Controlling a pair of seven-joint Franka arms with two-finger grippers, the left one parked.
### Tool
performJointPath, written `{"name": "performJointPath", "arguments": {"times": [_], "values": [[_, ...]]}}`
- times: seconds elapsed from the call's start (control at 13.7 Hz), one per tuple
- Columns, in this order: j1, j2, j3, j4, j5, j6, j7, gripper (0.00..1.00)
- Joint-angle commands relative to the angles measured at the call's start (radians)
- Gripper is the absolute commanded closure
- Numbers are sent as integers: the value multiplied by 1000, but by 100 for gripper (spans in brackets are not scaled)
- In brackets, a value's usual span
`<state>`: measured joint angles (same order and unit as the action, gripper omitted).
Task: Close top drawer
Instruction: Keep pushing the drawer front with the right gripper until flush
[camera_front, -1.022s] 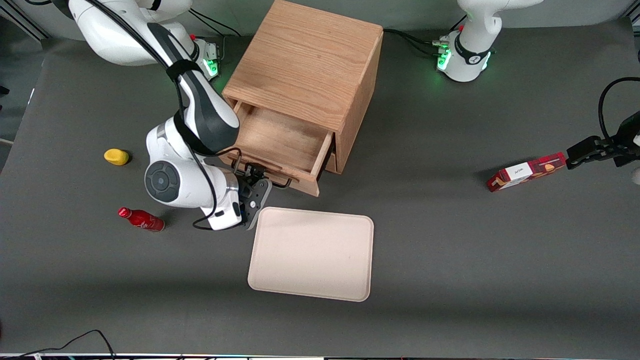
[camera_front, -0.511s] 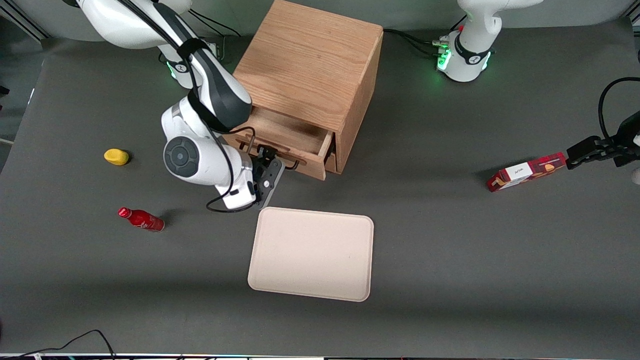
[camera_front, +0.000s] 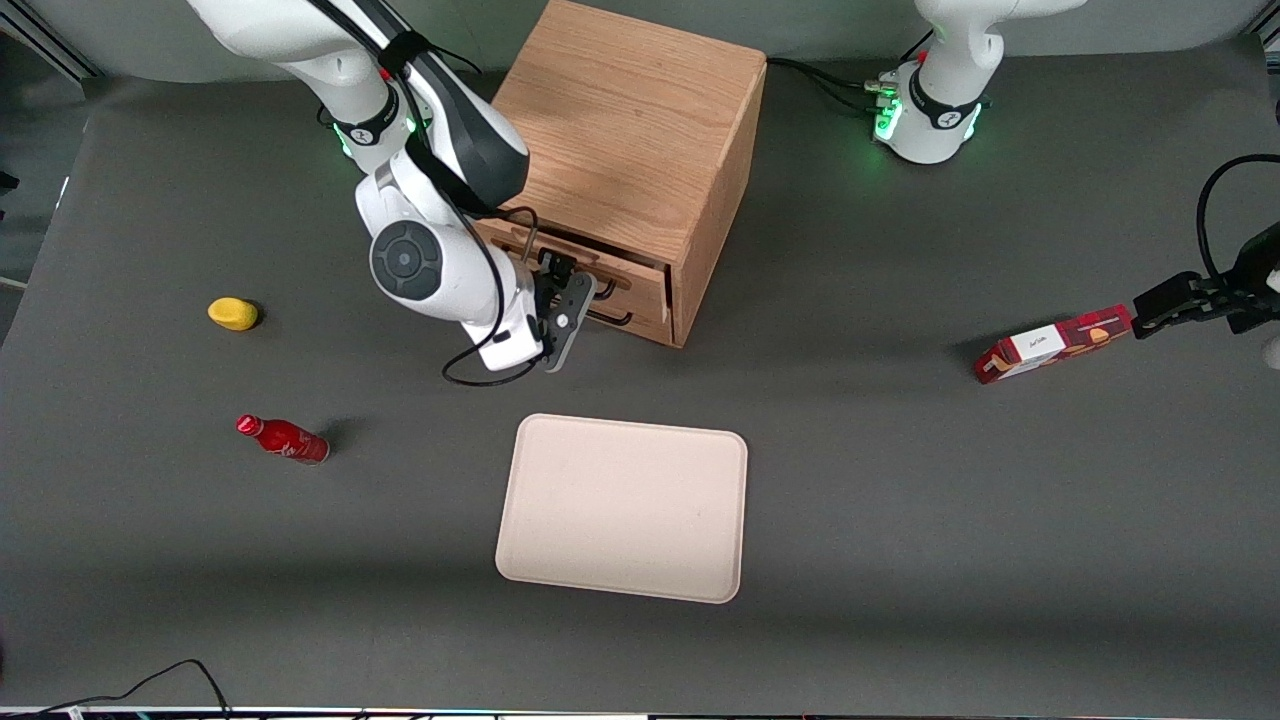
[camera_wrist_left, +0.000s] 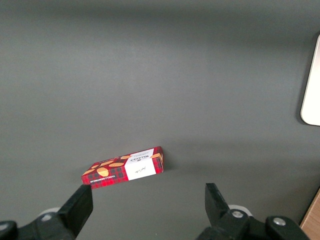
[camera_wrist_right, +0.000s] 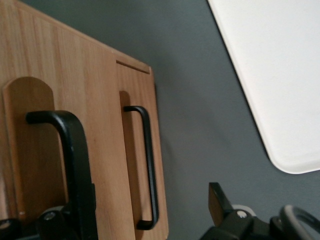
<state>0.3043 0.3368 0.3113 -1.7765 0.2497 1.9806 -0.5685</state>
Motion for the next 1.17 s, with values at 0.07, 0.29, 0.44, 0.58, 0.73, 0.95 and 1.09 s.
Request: {"name": "performJointPath", "arguments": {"times": [0.07,0.29,0.44,0.58,0.73,0.95,1.09], "values": [[7,-58,23,-67,-17,24,45,0],[7,-65,29,-72,-17,23,59,0],[7,-67,31,-70,-17,18,62,0],[6,-79,31,-66,-10,11,64,0],[6,-87,29,-55,-6,-8,64,0],[4,-90,25,-24,0,-43,64,0],[-4,-102,22,5,5,-90,65,0]]}}
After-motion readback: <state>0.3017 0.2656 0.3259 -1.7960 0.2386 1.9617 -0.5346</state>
